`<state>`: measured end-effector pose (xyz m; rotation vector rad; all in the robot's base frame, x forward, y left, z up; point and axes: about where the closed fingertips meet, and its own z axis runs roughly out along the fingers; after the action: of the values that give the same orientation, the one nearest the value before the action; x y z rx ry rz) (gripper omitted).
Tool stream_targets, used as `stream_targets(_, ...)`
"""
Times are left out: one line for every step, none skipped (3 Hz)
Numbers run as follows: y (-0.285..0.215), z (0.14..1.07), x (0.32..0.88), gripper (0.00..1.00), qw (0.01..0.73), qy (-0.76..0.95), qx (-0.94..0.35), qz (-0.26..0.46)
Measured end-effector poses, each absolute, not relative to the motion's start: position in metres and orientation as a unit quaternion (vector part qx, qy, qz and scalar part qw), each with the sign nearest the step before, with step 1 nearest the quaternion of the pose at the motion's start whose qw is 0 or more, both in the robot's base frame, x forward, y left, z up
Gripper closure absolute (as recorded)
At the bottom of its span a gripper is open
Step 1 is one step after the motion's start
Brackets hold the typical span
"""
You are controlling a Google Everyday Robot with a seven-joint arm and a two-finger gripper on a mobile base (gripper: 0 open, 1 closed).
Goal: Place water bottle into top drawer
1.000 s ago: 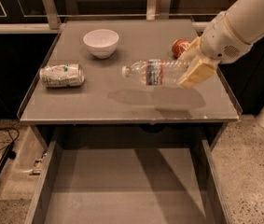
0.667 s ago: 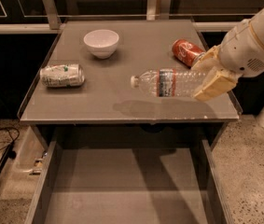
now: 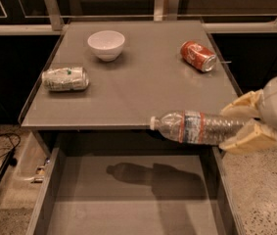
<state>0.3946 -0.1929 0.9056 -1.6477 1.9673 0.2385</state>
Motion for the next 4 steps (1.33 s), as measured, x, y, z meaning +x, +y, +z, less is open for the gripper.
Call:
stream_targets(-0.193, 0.865, 0.373, 1.00, 0.270, 0.743, -0.600, 0.122)
stream_targets(-0.193, 0.830, 0.349, 1.00, 0.255, 0.752, -0.588, 0.152)
stream_targets(-0.188, 0.823, 0.350, 1.00, 0.251, 0.752, -0.591, 0.151)
stream_targets(-0.165, 0.767, 0.361, 1.00, 0.224, 0.756, -0.592, 0.166)
